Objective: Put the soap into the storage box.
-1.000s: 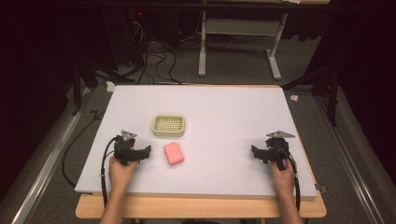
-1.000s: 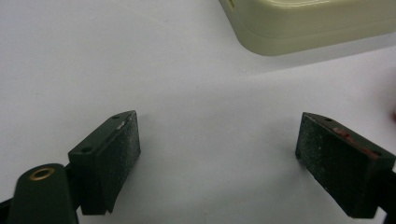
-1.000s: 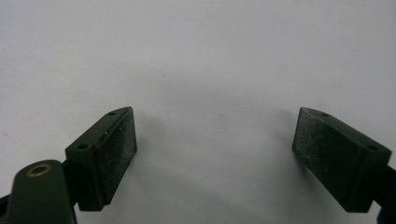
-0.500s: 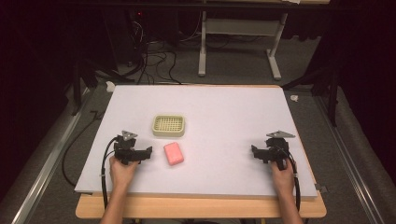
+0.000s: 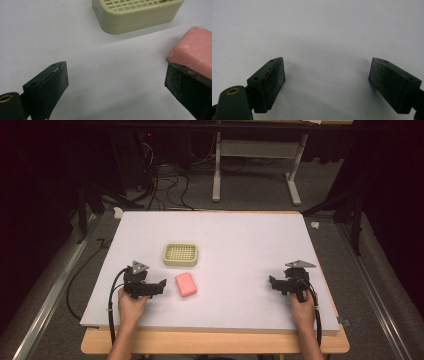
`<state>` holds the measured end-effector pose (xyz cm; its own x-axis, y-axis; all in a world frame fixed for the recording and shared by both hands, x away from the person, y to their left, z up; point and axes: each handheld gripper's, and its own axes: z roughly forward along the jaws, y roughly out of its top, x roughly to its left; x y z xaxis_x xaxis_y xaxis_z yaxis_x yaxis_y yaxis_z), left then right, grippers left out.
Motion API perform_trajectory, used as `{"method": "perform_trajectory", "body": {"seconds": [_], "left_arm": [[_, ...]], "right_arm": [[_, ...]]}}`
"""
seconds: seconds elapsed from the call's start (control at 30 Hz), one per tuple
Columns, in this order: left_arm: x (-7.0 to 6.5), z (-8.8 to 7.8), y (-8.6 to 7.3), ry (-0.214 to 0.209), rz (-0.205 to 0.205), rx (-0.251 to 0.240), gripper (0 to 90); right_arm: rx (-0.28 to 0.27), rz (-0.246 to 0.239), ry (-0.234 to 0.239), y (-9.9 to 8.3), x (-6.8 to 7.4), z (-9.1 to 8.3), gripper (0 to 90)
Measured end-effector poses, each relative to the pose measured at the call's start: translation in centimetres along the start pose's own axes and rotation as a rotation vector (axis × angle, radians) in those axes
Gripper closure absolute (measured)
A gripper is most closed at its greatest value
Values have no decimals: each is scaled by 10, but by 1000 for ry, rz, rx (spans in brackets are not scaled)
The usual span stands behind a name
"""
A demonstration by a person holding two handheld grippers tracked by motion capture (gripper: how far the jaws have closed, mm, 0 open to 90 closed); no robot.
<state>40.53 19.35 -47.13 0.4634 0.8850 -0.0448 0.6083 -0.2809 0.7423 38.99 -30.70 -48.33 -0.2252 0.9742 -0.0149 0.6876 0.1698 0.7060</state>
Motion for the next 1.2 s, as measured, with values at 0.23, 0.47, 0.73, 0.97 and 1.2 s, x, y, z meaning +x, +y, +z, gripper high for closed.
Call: {"method": "perform_trajectory", "body": {"seconds": [0.23,0.47,0.73,0.97,1.2], "left_arm": [[-7,-7,1,-37,10,-18,50],[-21,-10,1,-87,56,-13,30],[-37,-12,3,-140,97,-26,12],[-50,-7,4,-179,132,-31,5],[-61,0,5,-194,171,-16,3]], "right_arm": [[0,0,0,0,0,0,143],[1,0,1,0,0,0,143],[0,0,0,0,0,0,143],[0,0,0,0,0,0,143],[0,0,0,0,0,0,143]]}}
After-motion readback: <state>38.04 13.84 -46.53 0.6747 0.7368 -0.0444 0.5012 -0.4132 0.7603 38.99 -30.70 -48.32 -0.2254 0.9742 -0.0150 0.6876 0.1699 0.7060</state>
